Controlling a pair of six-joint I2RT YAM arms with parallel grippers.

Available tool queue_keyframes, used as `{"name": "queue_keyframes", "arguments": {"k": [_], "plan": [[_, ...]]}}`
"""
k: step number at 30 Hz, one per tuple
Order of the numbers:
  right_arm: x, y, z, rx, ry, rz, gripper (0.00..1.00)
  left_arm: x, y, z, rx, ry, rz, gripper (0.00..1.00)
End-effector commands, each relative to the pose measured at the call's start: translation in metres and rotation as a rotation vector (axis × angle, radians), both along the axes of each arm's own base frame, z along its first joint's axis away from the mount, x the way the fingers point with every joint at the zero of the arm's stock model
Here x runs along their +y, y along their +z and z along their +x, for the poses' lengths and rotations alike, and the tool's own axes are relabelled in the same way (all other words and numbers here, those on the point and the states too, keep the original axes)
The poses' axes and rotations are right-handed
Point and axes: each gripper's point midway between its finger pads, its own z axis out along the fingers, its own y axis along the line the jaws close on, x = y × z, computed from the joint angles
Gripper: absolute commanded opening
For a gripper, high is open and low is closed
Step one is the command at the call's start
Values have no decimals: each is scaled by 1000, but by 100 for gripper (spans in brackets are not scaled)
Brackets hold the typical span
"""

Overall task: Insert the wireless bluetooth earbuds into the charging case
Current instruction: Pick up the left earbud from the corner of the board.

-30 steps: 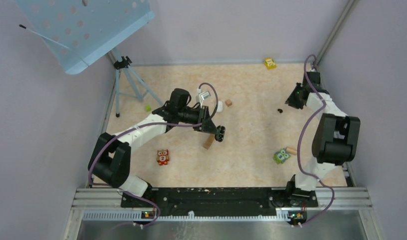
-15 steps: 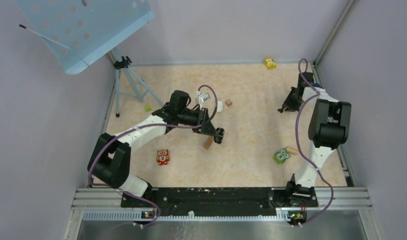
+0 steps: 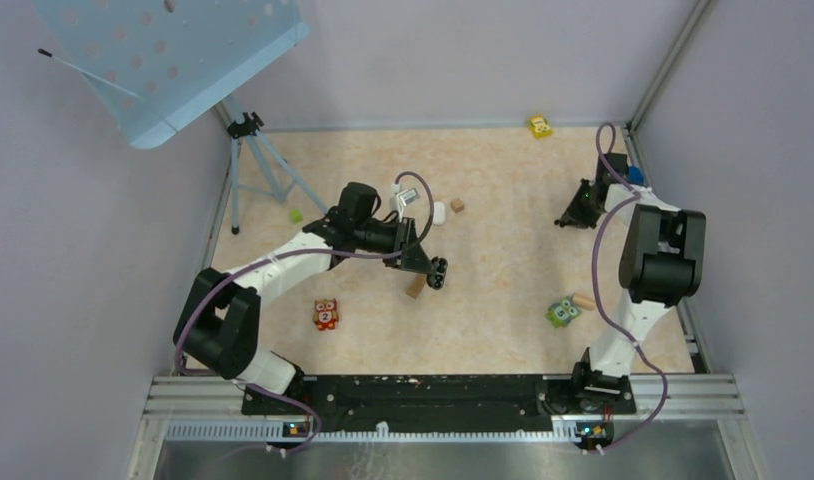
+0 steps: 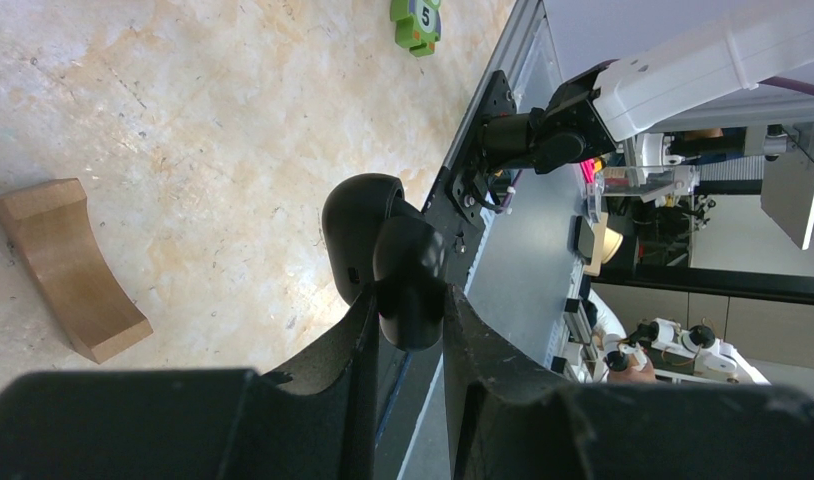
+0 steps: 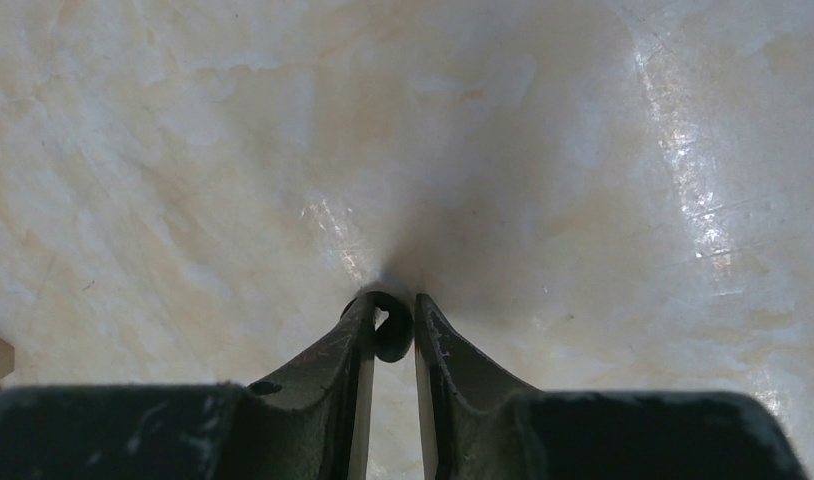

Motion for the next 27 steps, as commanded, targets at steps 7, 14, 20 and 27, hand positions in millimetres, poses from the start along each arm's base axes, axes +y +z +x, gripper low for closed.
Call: {"name": "queue_keyframes", "arguments": {"k": [7, 14, 20, 27], "plan": [[3, 5, -25, 19, 11, 1, 23, 0, 14, -1, -64, -15, -38, 0], [2, 4, -28, 21, 5, -5, 20, -1, 13, -1, -64, -12, -38, 0], [4, 8, -30, 4, 8, 1, 6, -1, 12, 0, -61, -15, -36, 0], [17, 29, -34, -52, 16, 55, 2, -1, 16, 2, -74, 17, -43, 0]]}}
